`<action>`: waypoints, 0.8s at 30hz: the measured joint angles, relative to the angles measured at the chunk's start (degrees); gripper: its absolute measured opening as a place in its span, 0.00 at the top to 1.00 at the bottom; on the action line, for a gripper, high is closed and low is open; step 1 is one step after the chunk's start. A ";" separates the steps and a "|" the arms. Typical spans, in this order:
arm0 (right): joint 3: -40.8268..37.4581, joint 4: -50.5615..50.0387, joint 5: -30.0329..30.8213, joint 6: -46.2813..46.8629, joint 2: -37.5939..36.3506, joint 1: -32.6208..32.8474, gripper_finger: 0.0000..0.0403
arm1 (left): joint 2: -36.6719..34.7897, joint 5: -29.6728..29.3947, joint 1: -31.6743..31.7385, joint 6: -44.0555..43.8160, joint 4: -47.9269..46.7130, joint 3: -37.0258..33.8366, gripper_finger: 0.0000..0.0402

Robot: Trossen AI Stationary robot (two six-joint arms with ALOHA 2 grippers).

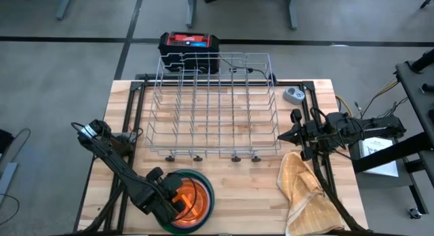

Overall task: Sort dishes
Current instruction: Put the transparent orange plate into the dish rack

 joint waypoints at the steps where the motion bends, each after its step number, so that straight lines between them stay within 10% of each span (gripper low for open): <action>1: 0.00 0.00 0.00 -0.01 0.00 -0.01 0.99 | 0.00 -0.04 0.00 0.00 -0.69 0.00 1.00; 24: 0.00 0.00 0.02 -0.88 0.00 0.00 0.99 | -0.04 -8.96 -0.17 7.86 -13.02 13.49 1.00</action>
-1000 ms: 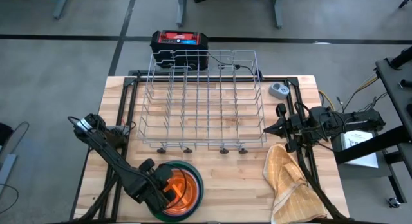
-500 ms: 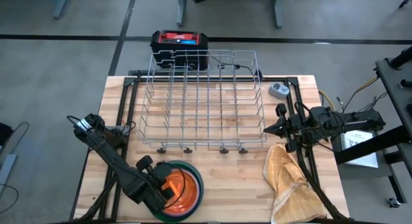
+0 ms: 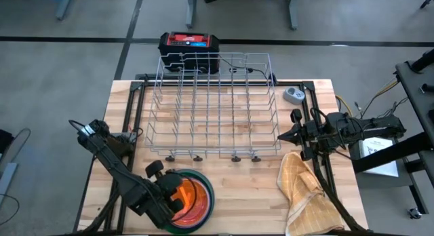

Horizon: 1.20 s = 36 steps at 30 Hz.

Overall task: Sort dishes
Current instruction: Put the transparent orange plate into the dish rack

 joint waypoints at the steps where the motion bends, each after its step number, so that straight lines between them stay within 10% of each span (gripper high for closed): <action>1: 0.00 0.00 0.00 -0.02 0.00 0.00 0.99 | 0.00 0.00 0.00 0.06 -0.18 0.13 1.00; 36: 0.00 0.00 0.00 -0.55 0.00 0.00 0.99 | 2.85 -2.75 -0.15 9.60 -1.34 11.44 1.00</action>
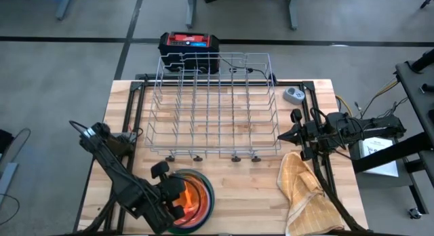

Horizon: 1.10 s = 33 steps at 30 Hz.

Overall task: Sort dishes
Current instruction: Put the transparent orange plate into the dish rack

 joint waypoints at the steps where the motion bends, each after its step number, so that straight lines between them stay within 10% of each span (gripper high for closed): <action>1: 0.00 0.00 0.00 -0.13 0.00 0.00 0.99 | 0.36 0.54 0.00 -0.58 -0.09 0.00 1.00; 13: 0.00 0.00 0.00 -0.15 0.00 0.00 0.99 | 3.05 2.99 0.00 -18.45 -8.83 -0.94 0.94; 33: 0.00 0.00 0.00 -0.11 0.00 -0.02 0.99 | 3.03 3.99 1.63 -24.16 -5.81 -11.45 0.71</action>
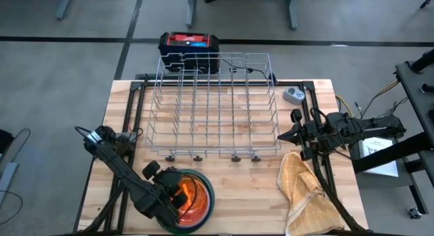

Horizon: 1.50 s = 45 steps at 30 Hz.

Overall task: Sort dishes
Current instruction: Put the transparent orange plate into the dish rack

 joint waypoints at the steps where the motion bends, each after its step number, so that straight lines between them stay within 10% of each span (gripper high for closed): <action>1: 0.00 0.00 0.00 0.00 0.00 0.02 0.99 | 0.00 0.47 0.23 0.06 1.34 -0.51 0.71; 45: 0.01 0.21 -0.01 1.68 1.94 0.02 0.99 | -0.02 8.36 4.59 4.19 10.26 -6.02 0.71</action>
